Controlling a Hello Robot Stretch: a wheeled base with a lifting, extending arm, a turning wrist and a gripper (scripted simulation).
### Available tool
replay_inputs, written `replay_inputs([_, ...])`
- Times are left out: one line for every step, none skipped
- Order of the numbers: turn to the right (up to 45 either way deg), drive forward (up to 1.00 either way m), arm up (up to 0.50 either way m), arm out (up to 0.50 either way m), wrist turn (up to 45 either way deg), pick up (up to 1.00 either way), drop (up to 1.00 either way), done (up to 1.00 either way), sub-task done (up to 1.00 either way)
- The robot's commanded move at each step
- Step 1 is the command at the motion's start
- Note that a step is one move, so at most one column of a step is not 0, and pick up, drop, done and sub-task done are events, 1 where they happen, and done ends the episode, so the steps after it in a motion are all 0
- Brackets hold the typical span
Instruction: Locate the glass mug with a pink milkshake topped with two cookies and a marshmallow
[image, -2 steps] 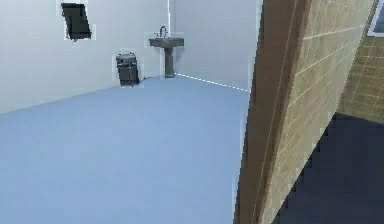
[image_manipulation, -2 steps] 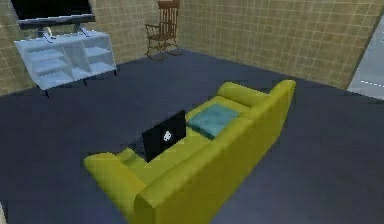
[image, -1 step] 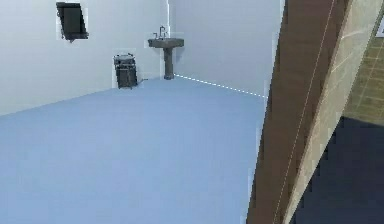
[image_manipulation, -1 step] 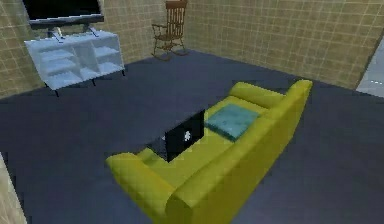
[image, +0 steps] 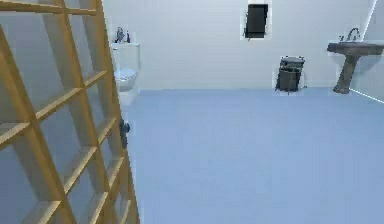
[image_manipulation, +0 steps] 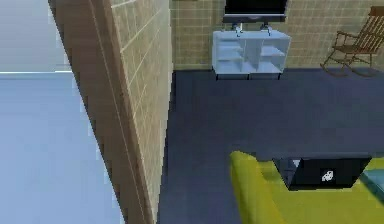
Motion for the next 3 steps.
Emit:
replay_inputs([0.0, 1.0, 0.0, 0.0, 0.0, 0.0, 0.0, 0.0, 0.0])
replay_inputs([-6.0, 0.0, 0.0, 0.0, 0.0, 0.0, 0.0, 0.0, 0.0])
replay_inputs([0.0, 0.2, 0.0, 0.0, 0.0, 0.0, 0.0, 0.0, 0.0])
